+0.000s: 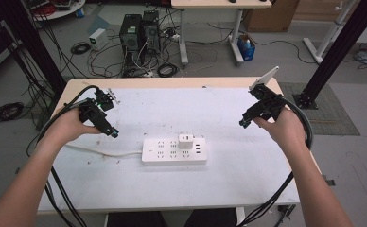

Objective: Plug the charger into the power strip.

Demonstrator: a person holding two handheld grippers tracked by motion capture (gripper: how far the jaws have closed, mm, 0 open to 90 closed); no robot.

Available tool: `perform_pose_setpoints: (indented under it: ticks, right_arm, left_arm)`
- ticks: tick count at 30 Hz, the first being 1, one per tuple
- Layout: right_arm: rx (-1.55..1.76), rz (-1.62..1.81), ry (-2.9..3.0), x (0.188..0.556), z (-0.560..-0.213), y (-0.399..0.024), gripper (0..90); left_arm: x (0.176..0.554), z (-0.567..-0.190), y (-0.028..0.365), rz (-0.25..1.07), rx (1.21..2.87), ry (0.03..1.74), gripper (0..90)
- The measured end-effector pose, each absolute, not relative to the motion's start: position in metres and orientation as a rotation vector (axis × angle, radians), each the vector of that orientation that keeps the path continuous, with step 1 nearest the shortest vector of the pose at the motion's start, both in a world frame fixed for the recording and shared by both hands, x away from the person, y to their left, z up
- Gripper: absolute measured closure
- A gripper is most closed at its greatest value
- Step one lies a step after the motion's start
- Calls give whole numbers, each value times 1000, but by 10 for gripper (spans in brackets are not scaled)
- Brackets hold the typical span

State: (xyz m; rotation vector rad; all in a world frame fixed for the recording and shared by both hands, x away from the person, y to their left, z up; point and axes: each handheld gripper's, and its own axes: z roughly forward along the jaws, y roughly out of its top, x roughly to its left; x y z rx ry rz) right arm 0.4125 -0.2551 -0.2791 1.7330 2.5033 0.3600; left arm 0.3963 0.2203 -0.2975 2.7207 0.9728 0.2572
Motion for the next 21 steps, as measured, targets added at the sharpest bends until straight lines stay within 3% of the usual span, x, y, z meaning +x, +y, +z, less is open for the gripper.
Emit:
perform_pose_setpoints:
  ticks: [21]
  right_arm:
    - [1698, 341, 2514, 412, -281, -252, 219]
  left_arm:
    - [396, -297, 218, 262, 2722, 957, 181]
